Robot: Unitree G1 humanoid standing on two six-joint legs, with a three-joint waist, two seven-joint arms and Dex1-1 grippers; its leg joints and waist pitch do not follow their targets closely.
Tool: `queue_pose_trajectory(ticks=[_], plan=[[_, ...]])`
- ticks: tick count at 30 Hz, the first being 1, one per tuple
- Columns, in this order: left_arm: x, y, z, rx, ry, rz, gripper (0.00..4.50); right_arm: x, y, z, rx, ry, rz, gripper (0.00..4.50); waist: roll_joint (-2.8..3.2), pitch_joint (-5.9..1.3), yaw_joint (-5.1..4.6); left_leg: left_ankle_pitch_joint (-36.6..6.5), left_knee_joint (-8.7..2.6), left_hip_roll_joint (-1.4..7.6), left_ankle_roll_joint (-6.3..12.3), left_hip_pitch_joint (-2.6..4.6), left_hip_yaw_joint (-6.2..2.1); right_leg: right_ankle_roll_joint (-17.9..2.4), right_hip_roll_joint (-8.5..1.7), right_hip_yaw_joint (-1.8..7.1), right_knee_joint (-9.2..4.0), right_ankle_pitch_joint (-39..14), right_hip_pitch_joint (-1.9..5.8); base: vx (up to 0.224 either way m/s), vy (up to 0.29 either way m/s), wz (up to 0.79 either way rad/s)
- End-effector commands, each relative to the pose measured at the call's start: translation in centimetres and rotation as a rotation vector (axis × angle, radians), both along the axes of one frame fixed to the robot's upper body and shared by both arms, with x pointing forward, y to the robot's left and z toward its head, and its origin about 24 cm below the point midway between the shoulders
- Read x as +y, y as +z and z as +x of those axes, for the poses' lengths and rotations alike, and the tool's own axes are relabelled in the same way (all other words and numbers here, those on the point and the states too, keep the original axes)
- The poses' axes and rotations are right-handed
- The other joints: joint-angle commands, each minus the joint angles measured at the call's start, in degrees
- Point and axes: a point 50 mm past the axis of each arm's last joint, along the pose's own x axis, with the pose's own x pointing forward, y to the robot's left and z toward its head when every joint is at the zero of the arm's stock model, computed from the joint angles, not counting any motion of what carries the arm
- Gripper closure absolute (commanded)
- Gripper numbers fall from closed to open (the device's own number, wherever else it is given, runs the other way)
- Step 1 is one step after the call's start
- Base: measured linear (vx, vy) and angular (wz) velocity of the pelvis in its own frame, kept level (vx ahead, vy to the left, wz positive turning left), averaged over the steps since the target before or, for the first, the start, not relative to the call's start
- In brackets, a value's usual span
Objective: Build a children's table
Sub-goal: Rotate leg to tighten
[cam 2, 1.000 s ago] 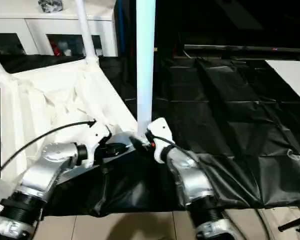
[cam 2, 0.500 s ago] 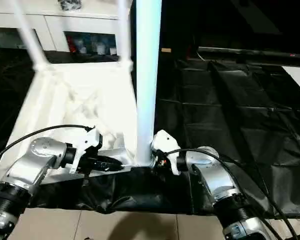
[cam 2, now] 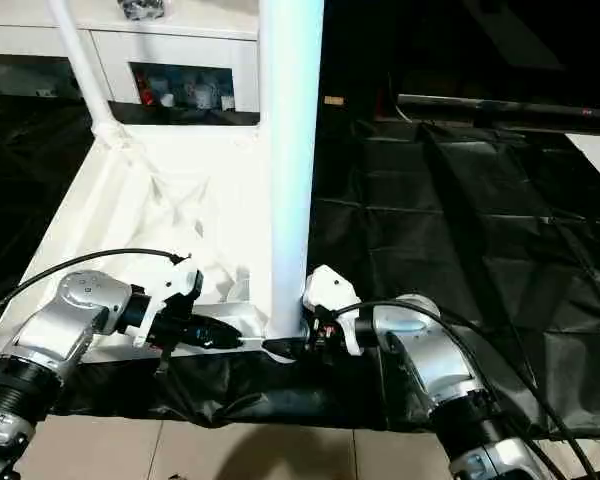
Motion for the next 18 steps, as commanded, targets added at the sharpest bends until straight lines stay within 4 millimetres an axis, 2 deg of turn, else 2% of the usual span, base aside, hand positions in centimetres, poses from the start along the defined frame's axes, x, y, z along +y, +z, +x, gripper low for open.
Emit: queue_pose_trajectory(ticks=[1,2,3,6,7,8,9,11,12,13,16,18], plan=[[-1.1,0.7,0.7,-0.063,0.022,-0.017,4.50,1.2,-0.3,-0.8,0.027,0.043,0.037,1.82,0.07,-3.19,-0.18,-11.4,-3.36,1.07,2.52,0.16,0.25,-12.4,-3.41,2.15,-3.50,-10.4,3.07,0.000,0.000,0.00],[-1.1,0.7,0.9,-0.077,0.056,-0.019,4.50,1.2,-0.5,-0.6,0.027,0.002,0.047,1.82,0.58,-3.14,-0.08,-11.6,-3.36,1.06,2.28,0.15,0.21,-12.4,-3.47,2.19,-3.49,-10.4,2.99,0.000,0.000,0.00],[-1.1,0.7,0.9,-0.077,0.056,-0.019,4.50,1.2,-0.5,-0.6,0.027,0.002,0.047,1.82,0.38,-3.11,-0.18,-12.0,-3.39,1.04,2.20,0.17,0.27,-12.3,-3.43,2.18,-3.69,-10.9,2.95,0.000,0.000,0.00],[-1.7,0.4,0.7,-0.125,0.198,-0.031,4.50,1.8,-1.1,0.5,0.014,-0.246,0.098,1.82,0.56,-3.01,-0.46,-13.7,-3.60,1.06,0.83,0.10,0.03,-11.5,-3.63,2.10,-3.92,-14.1,3.01,0.000,0.000,0.00],[-1.8,0.3,0.6,-0.135,0.221,-0.028,4.50,1.9,-1.2,0.6,0.014,-0.285,0.100,1.82,0.38,-2.89,-0.76,-14.4,-3.73,0.99,0.30,-0.04,-0.03,-10.8,-3.56,2.03,-4.13,-16.2,2.98,0.000,0.000,0.00],[-2.2,0.2,0.4,-0.148,0.274,-0.036,4.50,2.3,-1.6,0.8,0.014,-0.367,0.101,1.82,0.54,-2.86,-1.10,-14.8,-3.86,0.93,-0.09,-0.08,-0.18,-9.7,-3.48,1.99,-4.23,-18.4,3.04,0.000,0.000,0.00],[-2.2,0.2,0.4,-0.149,0.281,-0.038,4.50,2.4,-1.6,0.8,0.014,-0.377,0.101,1.82,0.53,-2.88,-1.36,-14.7,-3.88,1.01,-0.26,-0.10,-0.22,-9.5,-3.51,2.04,-4.26,-18.5,3.02,0.000,0.000,0.00],[-2.6,0.1,0.3,-0.157,0.335,-0.048,4.50,2.9,-1.9,0.9,0.017,-0.448,0.102,1.83,0.47,-2.88,-2.24,-14.8,-3.85,0.81,-0.10,-0.30,-0.26,-9.2,-3.25,2.02,-4.39,-18.5,2.95,0.000,0.000,0.00],[-2.9,0.0,0.2,-0.160,0.351,-0.049,4.50,3.1,-2.0,1.0,0.018,-0.488,0.102,1.83,0.27,-2.90,-2.37,-15.0,-3.75,0.81,-0.09,-0.17,-0.18,-9.2,-3.22,2.08,-4.43,-18.6,2.79,0.000,0.000,0.00],[-3.6,0.0,0.1,-0.180,0.402,-0.046,4.50,3.6,-2.3,1.2,0.020,-0.590,0.094,1.83,0.41,-2.89,-2.61,-15.1,-3.76,0.77,0.05,-0.21,-0.22,-9.3,-3.24,2.10,-4.41,-18.7,2.80,0.000,0.000,0.00],[-5.1,0.1,-0.2,-0.185,0.440,-0.069,4.50,4.7,-2.5,1.3,0.015,-0.656,0.095,1.83,0.46,-2.89,-3.22,-15.2,-3.73,0.76,0.08,-0.18,-0.19,-9.2,-3.14,2.14,-4.52,-18.7,2.58,0.000,0.000,0.00],[-6.1,0.2,-0.5,-0.177,0.437,-0.092,4.50,5.4,-2.3,1.2,-0.008,-0.645,0.101,1.83,0.61,-2.87,-3.20,-15.4,-3.72,0.80,0.34,-0.19,-0.18,-9.1,-3.15,2.17,-4.62,-18.5,2.56,0.000,0.000,0.00]])
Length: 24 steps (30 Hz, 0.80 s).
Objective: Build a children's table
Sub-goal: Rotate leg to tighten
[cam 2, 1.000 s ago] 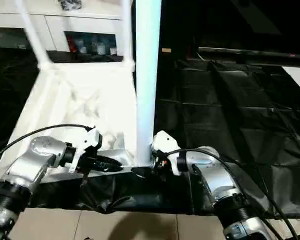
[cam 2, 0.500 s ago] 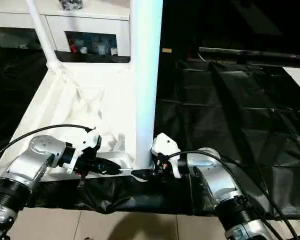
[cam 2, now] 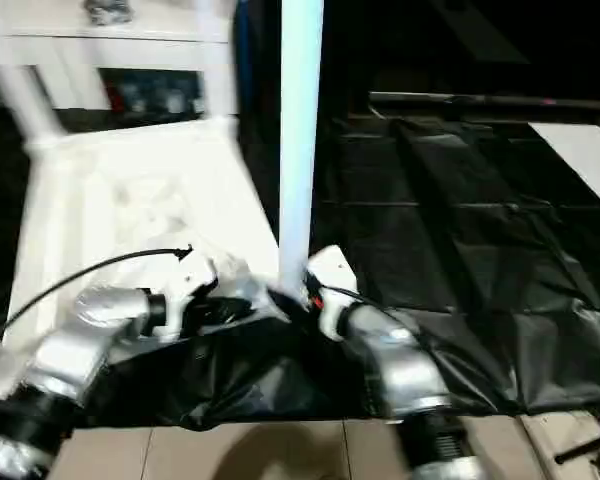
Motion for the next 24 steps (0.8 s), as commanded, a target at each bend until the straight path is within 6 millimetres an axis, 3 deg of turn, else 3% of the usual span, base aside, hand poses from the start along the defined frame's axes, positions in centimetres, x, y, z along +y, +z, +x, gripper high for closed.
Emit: queue_pose_trajectory(ticks=[1,3,4,7,11,12,15,16,18,19,21,22,24], plan=[[-2.9,0.8,-0.5,-0.018,-0.042,-0.094,4.50,2.8,-0.7,-1.0,0.037,0.103,0.007,1.83,0.52,-2.80,0.38,-15.7,-3.67,0.73,0.48,-0.27,-0.07,-9.3,-3.14,2.03,-4.59,-18.1,2.47,0.000,0.000,0.00],[-3.1,0.9,-0.6,-0.017,-0.047,-0.102,4.50,2.9,-0.6,-1.0,0.042,0.105,0.035,1.83,0.54,-2.81,0.35,-15.7,-3.63,0.66,0.91,-0.33,-0.03,-9.4,-3.07,2.06,-4.58,-17.3,2.53,0.000,0.000,0.00],[-3.1,0.9,-0.6,-0.015,-0.052,-0.102,4.50,2.8,-0.5,-0.9,0.050,0.101,0.054,1.27,0.73,-2.78,0.36,-15.7,-3.65,0.59,1.04,-0.34,-0.03,-9.3,-3.05,2.05,-4.62,-17.2,2.53,0.000,0.000,0.00],[-2.9,0.8,-0.7,-0.014,-0.071,-0.096,4.50,2.3,-0.3,-0.7,0.046,0.090,0.053,1.06,1.12,-2.79,0.28,-15.8,-3.72,0.63,1.01,-0.33,-0.11,-9.4,-3.04,2.03,-4.57,-16.6,2.57,0.000,0.000,0.00],[-2.9,0.8,-0.8,-0.013,-0.069,-0.090,4.50,2.1,-0.2,-0.7,0.028,0.080,0.021,0.67,0.98,-2.82,0.21,-15.8,-3.66,0.63,0.93,-0.30,-0.04,-9.9,-3.02,2.04,-4.54,-15.8,2.58,0.000,0.000,0.00],[-2.9,0.8,-0.8,-0.012,-0.079,-0.090,4.50,1.6,-0.1,-0.8,0.013,0.102,-0.002,0.67,0.42,-2.81,0.20,-15.7,-3.64,0.63,1.05,-0.39,0.01,-9.7,-3.01,2.01,-4.59,-15.9,2.67,0.000,0.000,0.00],[-2.2,0.6,-0.5,-0.011,-0.094,-0.076,4.50,-0.8,0.5,-1.9,-0.011,0.231,-0.021,0.67,0.29,-2.87,1.03,-14.0,-3.33,0.76,2.26,-0.23,0.19,-9.3,-3.06,2.18,-4.50,-14.5,2.72,0.000,0.000,0.00],[-1.7,0.5,-0.3,-0.015,-0.101,-0.065,4.50,-2.6,0.9,-2.6,-0.006,0.278,0.001,0.67,0.24,-2.92,1.58,-12.9,-3.28,0.72,3.02,-0.27,0.21,-9.3,-3.02,2.19,-4.37,-13.2,3.01,0.000,0.000,0.00],[-1.2,0.5,-0.2,-0.012,-0.117,-0.057,4.50,-4.5,1.2,-3.0,0.004,0.304,0.002,0.67,0.56,-2.92,2.49,-11.9,-3.14,0.79,3.97,-0.19,0.33,-9.8,-3.04,2.30,-4.14,-10.7,3.08,0.000,0.000,0.00],[-1.0,0.5,-0.2,-0.013,-0.123,-0.053,4.50,-5.2,1.3,-3.1,0.007,0.310,-0.001,0.67,0.33,-2.81,2.51,-12.1,-3.24,0.67,4.22,-0.49,0.31,-9.8,-3.09,2.11,-4.21,-11.7,3.13,0.000,0.000,0.00],[-0.7,0.5,-0.5,-0.006,-0.164,-0.052,4.50,-6.3,1.5,-3.2,0.010,0.312,-0.008,0.67,0.39,-2.71,2.46,-13.4,-3.19,0.56,3.96,-0.42,0.35,-9.1,-3.26,1.99,-4.71,-16.1,2.94,0.000,0.000,0.00],[-0.3,0.5,-0.7,0.004,-0.223,-0.061,4.50,-8.0,2.0,-3.1,0.004,0.300,-0.024,0.67,0.90,-2.59,2.44,-14.5,-3.33,0.55,3.52,-0.38,0.17,-8.6,-3.25,1.89,-5.00,-19.2,2.82,0.000,0.000,0.00],[0.0,0.5,-0.9,0.013,-0.261,-0.067,4.50,-9.1,2.5,-3.0,-0.005,0.291,-0.038,0.67,0.48,-2.66,2.37,-14.6,-3.21,0.57,3.33,-0.29,0.22,-8.3,-3.20,1.99,-5.05,-20.4,2.80,0.000,0.000,0.00]])
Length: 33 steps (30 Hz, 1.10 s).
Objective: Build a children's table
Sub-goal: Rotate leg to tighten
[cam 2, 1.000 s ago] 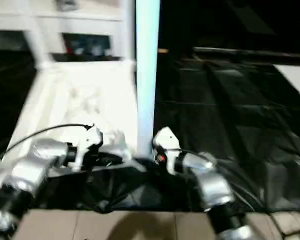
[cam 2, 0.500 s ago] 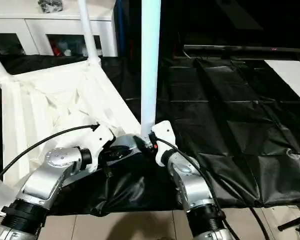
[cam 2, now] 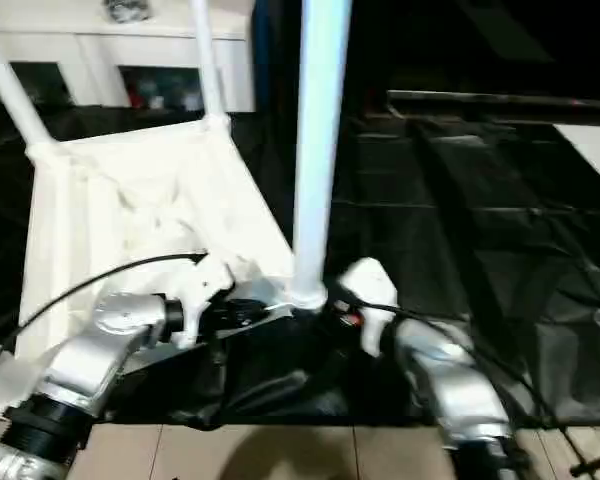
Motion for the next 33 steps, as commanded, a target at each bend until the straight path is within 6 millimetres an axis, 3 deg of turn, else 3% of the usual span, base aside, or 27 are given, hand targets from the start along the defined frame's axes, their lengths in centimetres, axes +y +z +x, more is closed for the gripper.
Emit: queue_pose_trajectory(ticks=[1,7,12,16,19,23,24,26,27,28,33], plan=[[-0.4,0.4,-0.5,0.002,-0.126,-0.053,4.50,-1.5,1.3,0.3,-0.033,-0.013,0.007,0.67,-0.36,-3.05,0.26,-14.2,-3.21,0.60,3.44,0.02,0.11,-8.6,-3.12,1.99,-5.16,-20.4,2.56,0.000,0.000,0.00],[0.4,0.4,-0.4,0.024,-0.256,-0.033,4.50,-4.5,2.2,-0.1,-0.011,-0.075,0.006,0.67,-0.42,-3.40,0.82,-11.1,-2.98,0.66,4.17,-0.07,0.28,-10.6,-3.13,2.03,-4.31,-13.7,2.84,0.000,0.000,0.00],[0.8,0.8,-0.2,0.043,-0.364,-0.016,4.50,-5.9,2.0,1.5,-0.066,-0.296,-0.007,0.67,-0.30,-3.58,1.00,-9.5,-2.89,0.54,3.46,-0.02,0.33,-11.6,-3.20,1.93,-4.00,-11.9,2.90,0.000,0.000,0.00],[0.9,1.3,-0.1,0.068,-0.410,-0.062,4.50,-5.4,1.7,2.7,-0.106,-0.422,-0.012,0.67,0.04,-3.47,0.90,-10.8,-3.02,0.49,2.01,0.17,0.38,-11.4,-3.19,1.90,-4.07,-13.4,2.84,0.000,0.000,0.00],[0.9,1.3,0.0,0.061,-0.449,-0.067,4.50,-4.2,1.7,3.3,-0.114,-0.477,0.036,0.67,0.14,-3.64,0.95,-10.1,-3.07,0.63,1.94,0.22,0.30,-11.8,-3.25,1.95,-3.77,-11.3,2.90,0.000,0.000,0.00],[1.4,1.1,0.4,0.025,-0.440,-0.035,4.50,-3.0,1.4,3.7,-0.124,-0.504,0.054,0.67,0.10,-3.60,0.90,-10.2,-3.06,0.59,1.89,0.19,0.36,-12.1,-3.24,1.98,-3.59,-9.7,3.05,0.000,0.000,0.00],[1.5,1.1,0.4,0.019,-0.436,-0.034,4.50,-2.8,1.4,3.7,-0.122,-0.506,0.062,0.67,-0.25,-3.58,0.85,-10.4,-3.07,0.58,1.91,0.14,0.40,-11.9,-3.24,2.00,-3.67,-10.0,3.11,0.000,0.000,0.00],[1.9,1.2,0.6,-0.021,-0.376,-0.052,4.50,-2.4,1.3,3.9,-0.115,-0.544,0.091,0.67,-0.12,-3.59,0.83,-10.1,-3.14,0.66,1.71,0.08,0.32,-11.7,-3.38,2.04,-3.52,-10.5,3.14,0.000,0.000,0.00],[2.1,1.4,0.7,-0.035,-0.349,-0.076,4.50,-2.2,1.2,4.0,-0.111,-0.569,0.104,0.67,-0.58,-3.57,0.74,-10.0,-3.17,0.69,1.71,0.02,0.35,-11.6,-3.37,2.03,-3.54,-10.6,3.16,0.000,0.000,0.00],[2.6,1.6,0.6,-0.060,-0.300,-0.111,4.23,-2.0,1.0,4.0,-0.094,-0.619,0.124,0.67,0.16,-3.53,0.70,-10.2,-3.17,0.67,1.47,0.11,0.31,-11.5,-3.45,2.05,-3.56,-11.4,3.02,0.000,0.000,0.00],[3.7,2.6,0.4,-0.116,-0.124,-0.211,3.83,-1.8,1.2,3.4,-0.105,-0.681,0.118,0.17,0.05,-3.52,0.13,-10.2,-3.18,0.76,1.05,-0.06,0.33,-12.5,-3.18,2.00,-3.28,-9.3,3.15,0.000,0.000,0.00]])
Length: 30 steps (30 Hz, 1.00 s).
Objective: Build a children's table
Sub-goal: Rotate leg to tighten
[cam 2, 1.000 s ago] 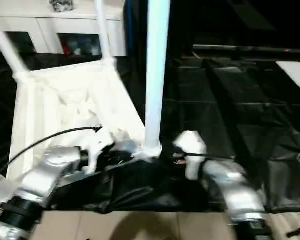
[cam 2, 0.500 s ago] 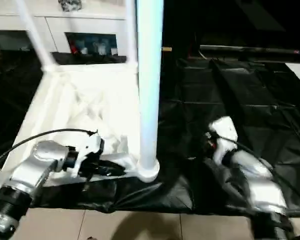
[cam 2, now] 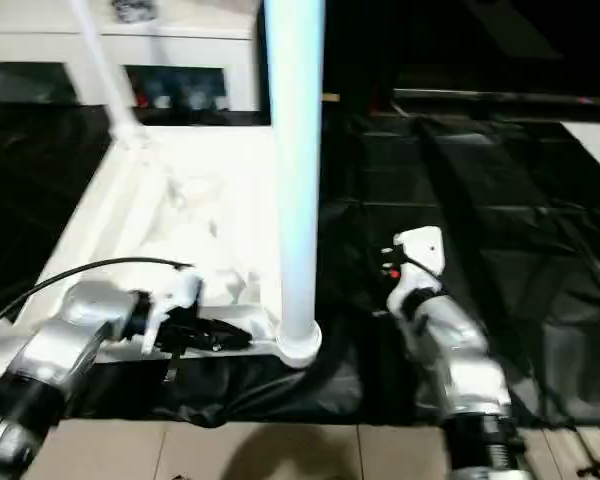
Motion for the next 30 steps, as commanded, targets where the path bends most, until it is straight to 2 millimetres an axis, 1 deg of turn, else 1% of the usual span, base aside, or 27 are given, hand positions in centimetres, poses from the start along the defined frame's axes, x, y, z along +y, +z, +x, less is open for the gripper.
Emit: queue_pose_trajectory(ticks=[1,2,3,4,5,6,7,9,10,11,12,13,14,15,16,17,18,19,20,21,22,23,24,26,27,29,30], plan=[[0.9,1.5,0.3,-0.078,0.151,-0.071,3.67,-0.3,0.9,-0.5,-0.034,-0.048,-0.019,0.07,-0.16,-3.52,-0.03,-10.9,-3.35,0.80,1.20,-0.04,0.32,-11.7,-3.18,2.07,-3.46,-10.3,3.22,0.000,0.000,0.00],[1.1,1.4,0.2,-0.079,0.235,-0.089,3.55,-0.3,1.1,-0.8,-0.041,-0.057,-0.017,0.02,-0.17,-3.49,-0.09,-11.1,-3.35,0.71,1.43,0.02,0.36,-11.1,-3.10,2.07,-3.66,-11.2,3.13,0.000,0.000,0.00],[1.1,1.4,0.2,-0.079,0.235,-0.089,3.55,-0.3,1.1,-0.8,-0.041,-0.057,-0.017,0.02,-0.25,-3.48,-0.21,-11.2,-3.39,0.81,1.40,0.00,0.35,-11.0,-3.06,2.07,-3.54,-11.2,3.19,0.000,0.000,0.00],[1.3,1.1,0.0,-0.092,0.366,-0.090,3.46,0.0,1.4,-1.3,-0.050,-0.058,-0.021,0.00,-0.29,-3.29,-0.20,-11.6,-3.40,0.75,1.56,-0.11,0.38,-10.4,-3.05,2.07,-3.78,-12.8,3.09,0.000,0.000,0.00],[1.5,0.9,-0.1,-0.111,0.456,-0.079,3.46,0.1,1.6,-1.6,-0.056,-0.052,-0.031,0.00,-0.53,-3.21,-0.33,-12.3,-3.46,0.94,1.48,-0.22,0.31,-9.5,-3.01,2.04,-3.87,-14.3,3.17,0.000,0.000,0.00],[1.6,0.8,-0.2,-0.122,0.514,-0.081,3.36,0.3,1.6,-1.9,-0.057,-0.050,-0.032,0.00,-0.82,-3.06,-0.40,-12.7,-3.42,0.79,1.65,-0.34,0.36,-8.7,-2.96,1.99,-4.20,-15.9,3.07,0.000,0.000,0.00],[2.1,0.6,-0.2,-0.124,0.705,-0.075,3.11,0.4,1.6,-2.3,-0.046,-0.062,-0.045,0.00,-0.65,-3.10,-0.54,-14.0,-3.52,0.84,1.29,-0.13,0.31,-7.1,-2.88,2.00,-4.54,-19.9,2.72,0.000,0.000,0.00],[2.1,0.6,-0.2,-0.124,0.705,-0.075,3.06,0.4,1.6,-2.3,-0.046,-0.062,-0.045,0.00,-0.77,-2.83,-0.52,-14.6,-3.57,0.66,1.18,-0.16,0.25,-6.0,-2.80,1.92,-4.99,-21.7,2.55,0.000,0.000,0.00],[2.6,0.6,-0.3,-0.126,0.871,-0.082,3.06,0.5,1.5,-2.8,-0.029,-0.083,-0.077,0.00,-0.69,-2.89,-0.64,-15.3,-3.63,0.70,0.88,-0.06,0.17,-5.3,-2.76,1.98,-5.06,-22.9,2.41,0.000,0.000,0.00],[2.5,1.0,-0.6,-0.151,0.929,-0.131,3.05,0.6,1.4,-3.2,-0.013,-0.094,-0.102,0.00,-0.79,-2.79,-0.54,-15.3,-3.64,0.71,0.80,-0.25,0.01,-5.2,-2.78,1.94,-5.07,-22.1,2.52,0.000,0.000,0.00],[2.5,1.0,-0.6,-0.151,0.929,-0.131,3.05,0.6,1.4,-3.2,-0.013,-0.094,-0.102,0.00,-0.91,-2.70,-0.56,-15.5,-3.68,0.71,0.85,-0.31,0.01,-5.0,-2.70,1.93,-5.16,-22.4,2.47,0.000,0.000,0.00],[2.5,1.1,-1.2,-0.155,1.011,-0.170,3.05,0.8,1.2,-3.7,0.000,-0.095,-0.139,0.00,-0.72,-2.90,-0.49,-15.5,-3.60,0.69,0.85,-0.27,-0.05,-4.7,-2.76,1.96,-5.14,-22.3,2.41,0.000,0.000,0.00],[2.5,0.9,-2.0,-0.163,1.095,-0.167,3.05,1.2,0.8,-4.2,0.021,-0.079,-0.144,0.00,0.03,-2.87,-0.48,-15.4,-3.66,0.73,0.78,-0.49,-0.14,-5.0,-2.68,2.00,-4.98,-20.3,2.48,0.000,0.000,0.00],[2.5,0.9,-2.0,-0.163,1.095,-0.167,3.05,1.2,0.8,-4.2,0.021,-0.079,-0.144,0.00,-0.38,-2.87,-0.58,-15.6,-3.69,0.83,0.98,-0.55,-0.11,-4.8,-2.57,1.96,-5.17,-19.6,2.50,0.000,0.000,0.00],[2.4,0.7,-2.9,-0.180,1.164,-0.174,3.05,1.6,0.5,-4.9,0.036,-0.052,-0.134,0.00,0.30,-2.94,-0.47,-16.1,-3.63,0.61,1.23,-0.49,-0.17,-4.6,-2.51,1.88,-5.13,-20.1,2.35,0.000,0.000,0.00],[2.4,0.7,-2.9,-0.180,1.164,-0.174,3.05,1.6,0.5,-4.9,0.036,-0.052,-0.134,0.00,-0.35,-2.90,-0.61,-15.7,-3.52,0.60,1.64,-0.81,-0.06,-4.1,-2.50,1.96,-5.40,-19.4,2.42,0.000,0.000,0.00],[2.3,0.7,-3.5,-0.185,1.194,-0.197,3.05,1.8,0.4,-5.3,0.036,-0.037,-0.137,0.00,-0.31,-2.94,-0.52,-15.8,-3.49,0.56,1.68,-0.74,-0.08,-4.1,-2.49,1.94,-5.35,-19.7,2.33,0.000,0.000,0.00],[2.2,0.7,-3.7,-0.183,1.204,-0.198,3.05,1.9,0.4,-5.3,0.037,-0.035,-0.139,0.00,-0.27,-2.80,-0.51,-17.0,-3.56,0.52,1.73,-0.71,-0.09,-3.6,-2.45,1.88,-5.63,-21.9,2.08,0.000,0.000,0.00],[2.1,0.4,-4.1,-0.175,1.193,-0.167,3.05,1.9,0.2,-5.6,0.043,-0.039,-0.126,0.00,-0.27,-2.80,-0.51,-17.0,-3.56,0.52,1.73,-0.71,-0.09,-3.6,-2.45,1.88,-5.63,-21.9,2.08,0.000,0.000,0.00],[2.0,0.1,-4.4,-0.162,1.185,-0.150,3.05,1.9,0.0,-5.8,0.052,-0.042,-0.115,0.00,-0.12,-2.63,-0.62,-18.7,-3.69,0.58,1.54,-0.62,-0.26,-2.4,-2.49,1.81,-5.95,-24.5,1.92,0.000,0.000,0.00],[2.0,-0.2,-4.7,-0.152,1.180,-0.139,3.05,2.0,-0.2,-6.0,0.059,-0.044,-0.107,0.00,-0.15,-2.58,-0.62,-19.1,-3.71,0.54,1.52,-0.64,-0.31,-2.1,-2.49,1.79,-6.00,-25.2,1.87,0.000,0.000,0.00],[2.0,-0.3,-4.9,-0.141,1.191,-0.126,3.05,2.0,-0.5,-6.1,0.070,-0.046,-0.100,0.00,-0.51,-2.60,-0.57,-19.3,-3.68,0.48,1.51,-0.64,-0.33,-1.5,-2.50,1.81,-5.92,-26.3,1.77,0.000,0.000,0.00],[2.0,-0.4,-4.9,-0.134,1.205,-0.119,3.05,2.0,-0.8,-6.2,0.081,-0.048,-0.097,0.00,-0.32,-2.51,-0.57,-19.6,-3.72,0.45,1.46,-0.60,-0.36,-1.3,-2.49,1.80,-6.06,-27.1,1.63,0.000,0.000,0.00],[2.1,-0.2,-4.7,-0.148,1.209,-0.119,3.05,2.1,-0.9,-6.2,0.088,-0.042,-0.086,0.00,-0.91,-2.60,-0.48,-19.3,-3.67,0.46,1.48,-0.63,-0.38,-0.8,-2.48,1.82,-6.11,-27.2,1.58,0.000,0.000,0.00],[2.3,0.1,-4.5,-0.167,1.219,-0.116,3.05,2.4,-1.1,-6.2,0.092,-0.029,-0.078,0.00,-1.01,-2.57,-0.50,-19.2,-3.75,0.46,1.48,-0.71,-0.49,-0.6,-2.49,1.76,-5.98,-26.8,1.63,0.000,0.000,0.00],[2.4,0.0,-4.3,-0.170,1.232,-0.116,3.05,2.5,-1.3,-6.1,0.098,-0.024,-0.078,0.00,-0.81,-2.62,-0.48,-19.0,-3.74,0.46,1.38,-0.71,-0.48,-0.8,-2.50,1.82,-5.94,-25.6,1.62,0.000,0.000,0.00],[2.6,0.0,-4.2,-0.165,1.252,-0.118,3.05,2.5,-1.5,-6.0,0.108,-0.021,-0.094,0.00,-0.05,-2.67,-0.38,-19.0,-3.77,0.49,1.14,-0.62,-0.58,-1.0,-2.55,1.84,-5.77,-24.8,1.62,0.000,0.000,0.00]])
